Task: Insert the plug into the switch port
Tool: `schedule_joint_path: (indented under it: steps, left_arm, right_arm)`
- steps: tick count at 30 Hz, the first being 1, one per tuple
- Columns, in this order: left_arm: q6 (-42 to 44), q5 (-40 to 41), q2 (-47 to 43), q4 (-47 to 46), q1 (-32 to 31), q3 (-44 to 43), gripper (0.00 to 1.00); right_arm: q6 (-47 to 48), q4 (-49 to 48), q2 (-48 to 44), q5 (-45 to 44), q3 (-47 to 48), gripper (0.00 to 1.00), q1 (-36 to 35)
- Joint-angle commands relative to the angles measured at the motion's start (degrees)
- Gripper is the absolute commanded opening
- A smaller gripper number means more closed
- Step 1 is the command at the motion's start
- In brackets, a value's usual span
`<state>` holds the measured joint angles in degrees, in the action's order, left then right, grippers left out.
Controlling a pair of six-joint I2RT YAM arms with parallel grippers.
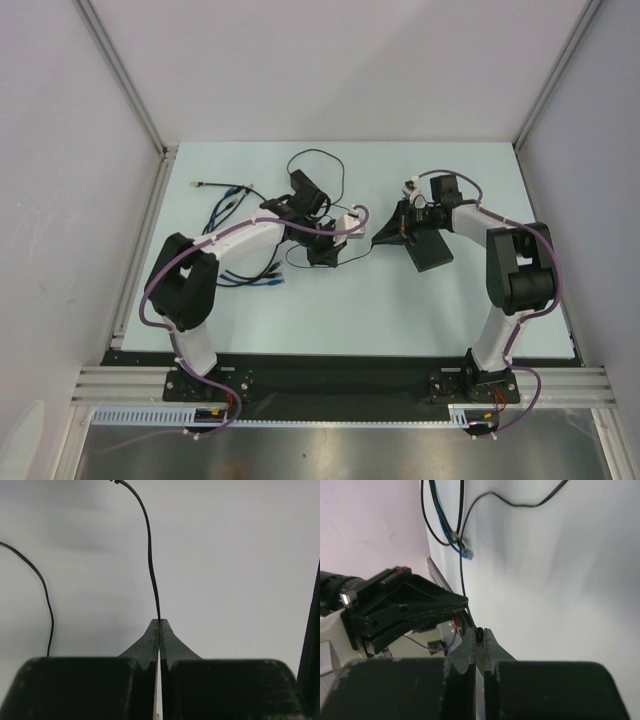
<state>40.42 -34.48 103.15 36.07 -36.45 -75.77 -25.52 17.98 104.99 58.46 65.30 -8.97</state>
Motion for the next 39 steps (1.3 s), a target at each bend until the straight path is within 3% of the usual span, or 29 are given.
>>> schedule_joint_path:
  steps: [1, 5, 9, 12, 13, 16, 20, 29, 33, 39]
  left_arm:
    - [-9.54, 0.99, -3.22, -6.18, 1.72, 1.15, 0.0]
    - [-34.28, -3.3, -3.66, -16.7, 9.0, 4.39, 0.0]
    - [-49.02, -4.89, -5.59, -25.95, 11.31, 7.65, 0.0]
    - [-56.04, -6.82, -6.56, -31.58, 11.31, 8.18, 0.24]
    - [-56.68, -6.74, -6.91, -32.11, 11.31, 8.01, 0.38]
    - [-53.71, -4.91, -8.84, -30.63, 11.31, 6.86, 0.51]
    - [-44.76, -0.07, -11.57, -30.71, 10.7, 6.34, 0.56]
    - [-36.56, 6.87, -5.86, -31.5, 3.58, -2.02, 0.51]
    - [-37.43, 8.82, -3.76, -33.09, 2.08, -4.47, 0.37]
    - [-37.35, 8.73, -2.34, -34.4, 1.29, -5.8, 0.34]
  right_arm:
    - [-7.49, -7.06, -2.06, 0.7, 1.5, 0.0, 1.76]
    - [-18.4, -20.56, -5.84, -5.45, 0.1, 0.0, 4.49]
    - [-25.28, -27.18, -8.13, -10.63, -0.78, 0.0, 3.79]
    - [-24.76, -28.0, -8.84, -13.28, -0.35, 0.0, 2.65]
    - [-23.71, -27.47, -9.01, -14.32, 0.09, 0.0, 2.47]
    - [-20.8, -26.15, -9.89, -15.82, -0.08, 0.0, 2.29]
    - [-18.96, -26.32, -11.38, -15.31, -0.43, 0.0, 1.59]
    - [-14.39, -26.59, -14.9, -13.55, -1.93, 0.0, -2.89]
    - [-13.77, -26.24, -16.04, -13.55, -2.19, 0.0, -3.68]
    - [-13.68, -25.54, -17.27, -12.93, -3.07, 0.0, -3.95]
